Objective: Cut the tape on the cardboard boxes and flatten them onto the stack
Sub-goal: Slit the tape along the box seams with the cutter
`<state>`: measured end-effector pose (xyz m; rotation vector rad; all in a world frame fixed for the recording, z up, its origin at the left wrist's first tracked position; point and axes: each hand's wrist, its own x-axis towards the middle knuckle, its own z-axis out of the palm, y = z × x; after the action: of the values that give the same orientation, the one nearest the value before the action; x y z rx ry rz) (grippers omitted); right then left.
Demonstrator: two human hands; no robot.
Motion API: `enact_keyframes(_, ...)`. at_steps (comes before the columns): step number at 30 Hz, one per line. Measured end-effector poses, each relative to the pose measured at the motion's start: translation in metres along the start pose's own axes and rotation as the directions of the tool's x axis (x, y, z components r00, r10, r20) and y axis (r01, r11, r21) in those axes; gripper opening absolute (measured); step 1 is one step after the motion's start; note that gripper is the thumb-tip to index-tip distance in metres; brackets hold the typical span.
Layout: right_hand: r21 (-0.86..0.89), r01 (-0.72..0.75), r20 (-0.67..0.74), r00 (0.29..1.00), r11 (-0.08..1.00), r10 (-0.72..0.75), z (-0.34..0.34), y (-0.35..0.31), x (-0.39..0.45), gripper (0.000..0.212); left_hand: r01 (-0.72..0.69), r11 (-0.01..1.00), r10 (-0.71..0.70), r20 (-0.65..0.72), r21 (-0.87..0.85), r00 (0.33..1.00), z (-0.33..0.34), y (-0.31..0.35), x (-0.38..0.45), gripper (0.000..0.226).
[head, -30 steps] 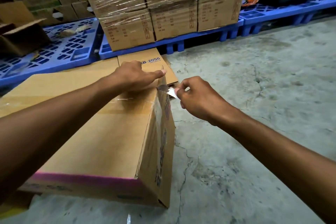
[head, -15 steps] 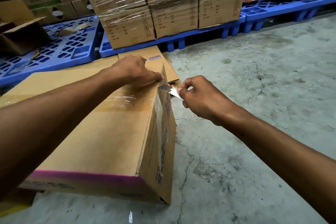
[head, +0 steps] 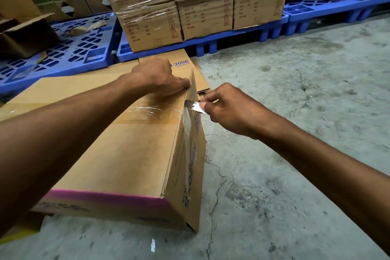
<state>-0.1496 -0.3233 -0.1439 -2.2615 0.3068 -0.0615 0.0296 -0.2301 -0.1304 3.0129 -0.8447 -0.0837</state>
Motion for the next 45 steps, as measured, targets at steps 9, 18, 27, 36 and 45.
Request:
enact_keyframes(9,0.004,0.044,0.063,0.997,0.999,-0.044,0.002,-0.002,-0.009,0.032,-0.004,1.0,0.004,-0.016,0.015,1.0,0.001,0.001,-0.004,0.07)
enact_keyframes(18,-0.025,0.029,-0.021,0.999,0.999,-0.029,0.005,0.004,-0.011,0.028,-0.018,0.997,0.011,0.094,0.074,0.996,0.0,-0.009,-0.023,0.098)
enact_keyframes(27,-0.089,0.066,0.085,0.995,0.994,-0.058,0.011,-0.013,-0.028,0.036,-0.028,0.999,0.026,0.042,0.046,0.999,0.003,-0.003,-0.028,0.078)
enact_keyframes(36,-0.053,0.008,0.059,0.998,0.999,-0.005,0.003,-0.018,-0.038,0.03,-0.051,0.997,0.045,0.095,0.058,0.994,0.002,-0.008,-0.028,0.085)
enact_keyframes(45,0.282,-0.048,-0.206,0.972,0.958,0.109,0.033,-0.027,0.012,0.032,0.133,0.979,-0.112,0.135,-0.156,0.985,0.001,-0.108,-0.072,0.072)
